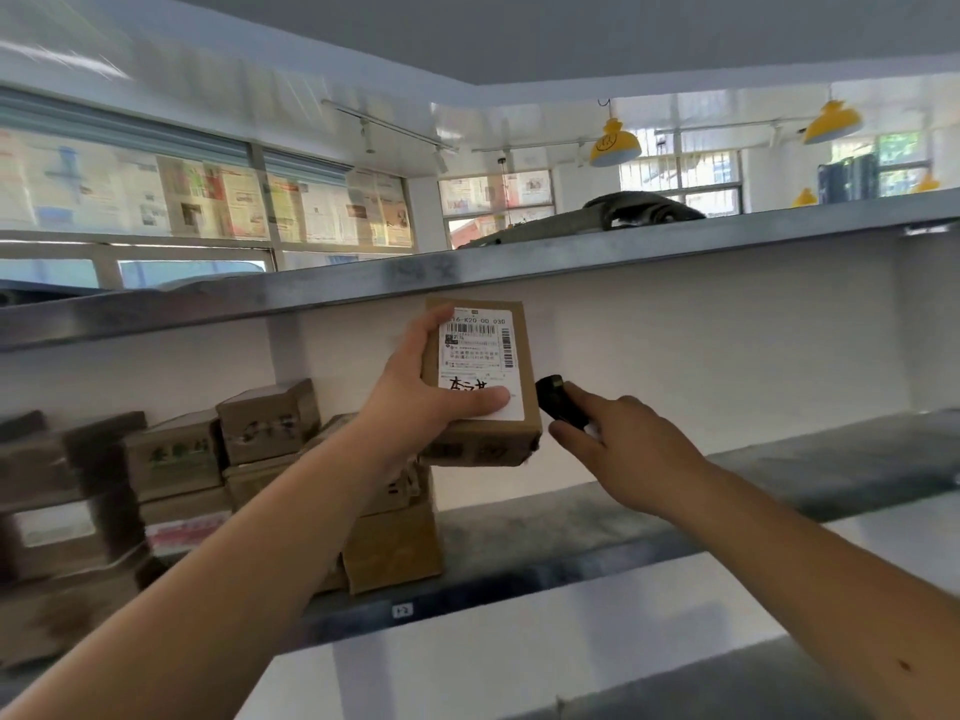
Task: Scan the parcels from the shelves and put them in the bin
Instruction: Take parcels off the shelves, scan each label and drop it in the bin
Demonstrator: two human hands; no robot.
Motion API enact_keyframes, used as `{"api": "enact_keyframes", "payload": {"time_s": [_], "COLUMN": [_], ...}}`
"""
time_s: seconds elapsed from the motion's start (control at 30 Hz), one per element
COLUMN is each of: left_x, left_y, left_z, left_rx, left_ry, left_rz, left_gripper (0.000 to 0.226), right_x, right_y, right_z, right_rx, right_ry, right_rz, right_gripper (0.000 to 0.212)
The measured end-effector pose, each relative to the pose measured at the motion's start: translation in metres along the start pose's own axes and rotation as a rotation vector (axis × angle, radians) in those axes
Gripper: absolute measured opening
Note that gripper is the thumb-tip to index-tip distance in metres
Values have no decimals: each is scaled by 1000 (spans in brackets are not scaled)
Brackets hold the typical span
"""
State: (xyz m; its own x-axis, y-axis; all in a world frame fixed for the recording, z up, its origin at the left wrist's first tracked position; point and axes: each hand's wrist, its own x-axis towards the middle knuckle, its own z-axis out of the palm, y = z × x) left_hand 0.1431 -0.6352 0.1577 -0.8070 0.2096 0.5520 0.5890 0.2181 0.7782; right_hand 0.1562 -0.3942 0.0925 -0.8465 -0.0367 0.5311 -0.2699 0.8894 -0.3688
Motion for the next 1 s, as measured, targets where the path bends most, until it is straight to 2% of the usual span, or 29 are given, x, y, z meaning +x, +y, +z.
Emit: {"api": "enact_keyframes", "payload": {"time_s": [0.13,0.37,0.57,0.67,0.8,1.0], "left_x": [-27,-81,-131,-154,-178,-228], "left_y": [8,-4,-31,-49,-74,-100], "left_z": [38,117,160,179,192,207], "left_rx": [-10,-113,-232,-137,125,334], "left_ry": [18,89,134,180,214,217], "left_rz": [-63,-180,-272,-298,-307,-276], "left_gripper": [97,117,118,119,127,118], "right_x": [-26,-86,-135,-157,-185,-239], "right_y": [30,86,120,134,148,151], "right_z": [-14,-34,-38,-30,-11,10], "right_rx": [4,1,86,94,140,186], "right_ry": [-48,-143,-231,-317,-426,-504], "right_rz": [8,37,-28,2,67,124], "right_gripper": [60,62,49,51,58,58]}}
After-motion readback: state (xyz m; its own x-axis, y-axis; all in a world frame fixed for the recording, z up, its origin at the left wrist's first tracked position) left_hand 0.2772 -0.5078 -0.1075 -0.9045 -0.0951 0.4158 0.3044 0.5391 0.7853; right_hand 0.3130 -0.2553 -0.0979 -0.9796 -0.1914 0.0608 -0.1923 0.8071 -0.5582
